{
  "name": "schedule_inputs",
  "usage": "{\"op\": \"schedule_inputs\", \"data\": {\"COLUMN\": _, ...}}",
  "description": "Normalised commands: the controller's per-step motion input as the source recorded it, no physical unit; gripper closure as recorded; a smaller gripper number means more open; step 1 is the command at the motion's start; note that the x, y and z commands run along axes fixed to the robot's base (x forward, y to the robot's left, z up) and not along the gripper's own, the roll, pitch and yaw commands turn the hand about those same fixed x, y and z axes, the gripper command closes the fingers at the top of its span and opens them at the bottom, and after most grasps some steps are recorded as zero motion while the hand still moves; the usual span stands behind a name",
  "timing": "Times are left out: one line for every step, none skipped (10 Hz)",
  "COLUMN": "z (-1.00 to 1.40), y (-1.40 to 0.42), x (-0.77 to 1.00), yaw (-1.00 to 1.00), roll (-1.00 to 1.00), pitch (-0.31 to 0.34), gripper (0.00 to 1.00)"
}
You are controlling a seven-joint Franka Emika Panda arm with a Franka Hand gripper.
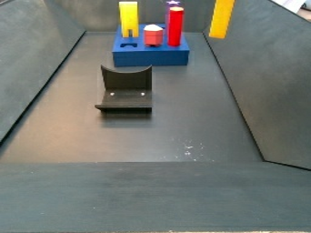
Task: Pick up the arch object. Move up. Rotate the arch object. Move to above the board. Insert the arch object.
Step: Rotate the arch object.
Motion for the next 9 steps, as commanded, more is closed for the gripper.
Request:
{"op": "schedule_inputs", "data": {"z": -0.09, "y": 0.02, "x": 0.04, "yaw": -1.00, "roll": 0.02, "pitch": 0.005, "gripper": 1.00}}
{"op": "schedule_inputs", "data": {"z": -0.05, "y": 0.02, "x": 0.04, "yaw": -1.00, "roll": 0.02, "pitch": 0.003, "gripper": 1.00}}
{"op": "schedule_inputs", "data": {"z": -0.05, "y": 0.02, "x": 0.04, "yaw": -1.00, "roll": 0.02, "pitch": 0.003, "gripper": 1.00}}
{"op": "schedule_inputs", "data": {"z": -0.04, "y": 0.02, "x": 0.04, "yaw": -1.00, "roll": 0.02, "pitch": 0.002, "gripper": 1.00}}
{"op": "schedule_inputs", "data": {"z": -0.03, "y": 0.02, "x": 0.04, "yaw": -1.00, "roll": 0.02, "pitch": 0.001, "gripper": 1.00}}
{"op": "schedule_inputs", "data": {"z": -0.03, "y": 0.02, "x": 0.04, "yaw": -1.00, "roll": 0.03, "pitch": 0.000, "gripper": 1.00}}
{"op": "schedule_inputs", "data": {"z": -0.03, "y": 0.02, "x": 0.04, "yaw": -1.00, "roll": 0.03, "pitch": 0.000, "gripper": 1.00}}
{"op": "schedule_inputs", "data": {"z": -0.03, "y": 0.02, "x": 0.04, "yaw": -1.00, "roll": 0.03, "pitch": 0.000, "gripper": 1.00}}
{"op": "schedule_inputs", "data": {"z": -0.03, "y": 0.02, "x": 0.04, "yaw": -1.00, "roll": 0.03, "pitch": 0.000, "gripper": 1.00}}
